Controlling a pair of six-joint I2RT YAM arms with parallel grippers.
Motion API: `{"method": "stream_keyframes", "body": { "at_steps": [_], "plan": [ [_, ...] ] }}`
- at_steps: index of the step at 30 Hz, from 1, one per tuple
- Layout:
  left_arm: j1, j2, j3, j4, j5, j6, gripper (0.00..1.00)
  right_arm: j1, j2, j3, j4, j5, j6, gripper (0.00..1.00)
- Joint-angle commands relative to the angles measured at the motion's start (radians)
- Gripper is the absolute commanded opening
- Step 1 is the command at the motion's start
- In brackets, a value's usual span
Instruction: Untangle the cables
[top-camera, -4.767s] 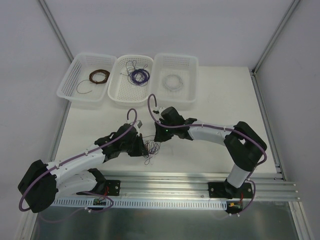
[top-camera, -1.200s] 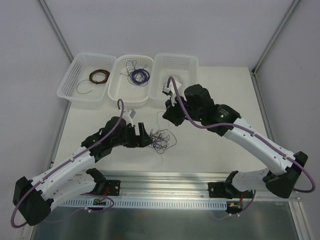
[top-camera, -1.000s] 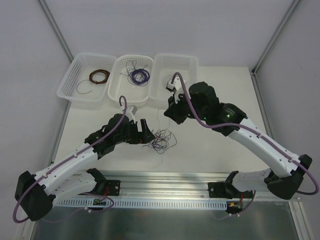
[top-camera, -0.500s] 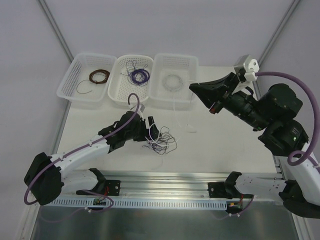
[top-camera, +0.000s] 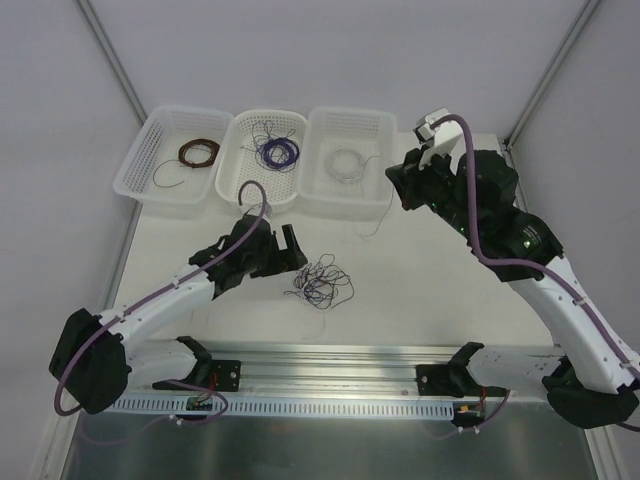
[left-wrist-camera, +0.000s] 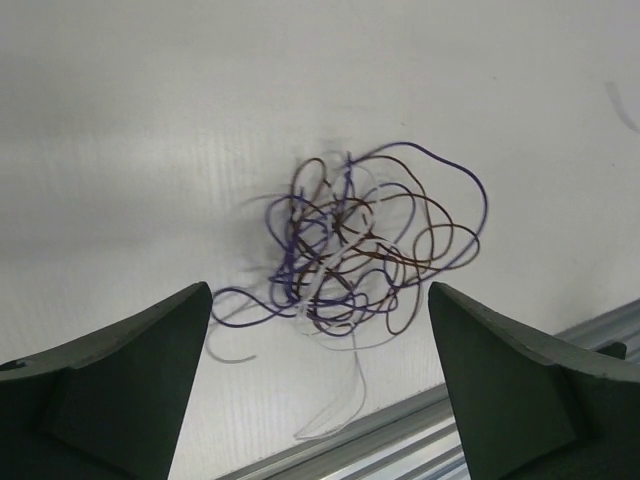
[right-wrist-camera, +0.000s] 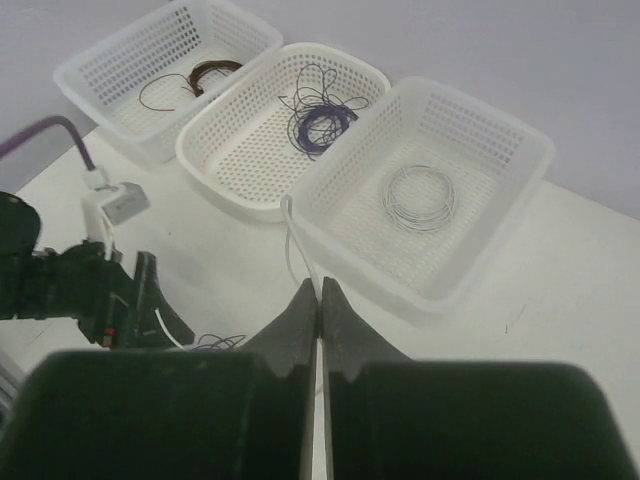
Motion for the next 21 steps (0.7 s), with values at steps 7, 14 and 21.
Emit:
{"method": "stream_keyframes", "body": {
  "at_steps": [7,14,21],
  "plan": [
    [0.242,-0.146,0.131,-0.268,0.059,0.189,0.99,-0.152,0.162,0.105,0.067,-0.056,-0.016,0.01],
    [0.273,-0.254,0.116,-0.354,-0.068,0.387,0.99,-0.229,0.339,0.257,0.182,-0.087,-0.050,0.01],
    [0.273,-0.367,-0.009,-0.351,-0.135,0.432,0.99,-0.268,0.553,0.398,0.282,-0.096,-0.054,0.01]
  ]
}}
